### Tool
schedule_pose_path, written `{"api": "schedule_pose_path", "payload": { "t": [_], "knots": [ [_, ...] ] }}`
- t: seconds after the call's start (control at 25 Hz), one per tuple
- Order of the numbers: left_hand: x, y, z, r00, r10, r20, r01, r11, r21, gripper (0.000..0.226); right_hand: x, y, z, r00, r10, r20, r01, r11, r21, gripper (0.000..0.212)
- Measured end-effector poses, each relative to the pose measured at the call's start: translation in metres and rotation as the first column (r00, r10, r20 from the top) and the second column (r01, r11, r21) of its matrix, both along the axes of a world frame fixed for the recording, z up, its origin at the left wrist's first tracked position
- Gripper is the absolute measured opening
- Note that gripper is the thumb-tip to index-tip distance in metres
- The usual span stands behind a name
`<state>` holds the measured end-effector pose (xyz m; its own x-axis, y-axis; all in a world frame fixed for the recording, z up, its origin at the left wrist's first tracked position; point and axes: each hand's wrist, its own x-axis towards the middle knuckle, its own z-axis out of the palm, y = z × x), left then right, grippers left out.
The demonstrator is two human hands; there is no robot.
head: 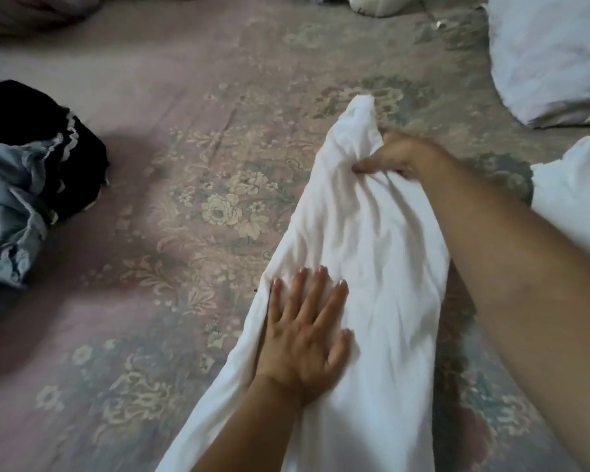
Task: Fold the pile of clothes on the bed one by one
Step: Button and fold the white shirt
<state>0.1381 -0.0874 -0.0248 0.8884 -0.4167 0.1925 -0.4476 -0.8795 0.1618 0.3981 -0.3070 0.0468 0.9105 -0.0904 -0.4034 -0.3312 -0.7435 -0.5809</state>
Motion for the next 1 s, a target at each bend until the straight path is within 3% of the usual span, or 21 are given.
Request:
{"api": "schedule_pose_path", "payload": {
  "t": [0.08, 0.16, 0.24, 0.32, 0.44, 0.48, 0.56, 0.6, 0.68, 0.76, 0.88, 0.96, 1.0],
  "knots": [
    [0.0, 0.0, 0.0, 1.0, 0.0, 0.0, 0.0, 1.0, -0.012, 0.062, 0.005, -0.005, 0.0, 0.991, -0.06, -0.119, 0.091, 0.956, 0.279, 0.057],
    [-0.001, 0.0, 0.0, 1.0, 0.005, 0.018, -0.005, 1.0, -0.013, 0.061, 0.005, -0.009, 0.005, 0.989, -0.1, -0.11, 0.133, 0.923, 0.362, 0.05],
    [-0.001, 0.0, 0.0, 1.0, 0.003, 0.024, -0.003, 1.0, -0.014, 0.061, -0.006, -0.002, 0.026, 0.992, -0.092, 0.09, 0.058, 0.944, 0.323, 0.045],
    [0.001, 0.0, -0.002, 1.0, 0.001, 0.026, 0.0, 0.999, -0.033, 0.062, -0.036, 0.014, 0.047, 0.926, -0.014, 0.376, -0.096, 0.957, 0.274, 0.031],
    [0.001, 0.001, 0.002, 0.996, 0.047, 0.075, -0.036, 0.989, -0.142, 0.065, -0.099, 0.039, 0.049, 0.708, 0.241, 0.664, -0.325, 0.946, 0.004, 0.02],
    [-0.003, 0.003, 0.007, 0.989, 0.088, 0.121, -0.06, 0.973, -0.221, 0.063, -0.121, 0.042, 0.039, 0.643, 0.393, 0.658, -0.387, 0.907, -0.164, 0.023],
    [-0.011, 0.009, 0.022, 0.949, 0.224, 0.224, -0.133, 0.923, -0.36, 0.058, -0.156, 0.038, 0.018, 0.566, 0.663, 0.49, -0.513, 0.748, -0.42, 0.026],
    [-0.012, 0.013, 0.03, 0.927, 0.271, 0.26, -0.158, 0.909, -0.386, 0.058, -0.169, 0.034, 0.011, 0.567, 0.713, 0.411, -0.539, 0.699, -0.469, 0.024],
    [-0.007, 0.023, 0.045, 0.923, 0.241, 0.3, -0.139, 0.935, -0.326, 0.067, -0.19, 0.031, 0.012, 0.642, 0.686, 0.342, -0.538, 0.722, -0.436, 0.021],
    [0.01, 0.025, 0.058, 0.948, 0.079, 0.31, 0.001, 0.968, -0.25, 0.072, -0.201, 0.031, 0.019, 0.724, 0.636, 0.266, -0.538, 0.763, -0.358, 0.024],
    [0.044, 0.007, 0.072, 0.942, -0.147, 0.302, 0.203, 0.966, -0.16, 0.06, -0.203, 0.033, 0.04, 0.794, 0.602, 0.085, -0.56, 0.778, -0.285, 0.027],
    [0.062, -0.006, 0.064, 0.963, -0.217, 0.162, 0.235, 0.967, -0.101, 0.057, -0.188, 0.033, 0.052, 0.845, 0.505, 0.176, -0.462, 0.855, -0.236, 0.024],
    [0.062, -0.008, 0.055, 0.968, -0.248, 0.043, 0.25, 0.965, -0.073, 0.068, -0.174, 0.031, 0.055, 0.868, 0.413, 0.275, -0.367, 0.907, -0.204, 0.023]
  ]
}}
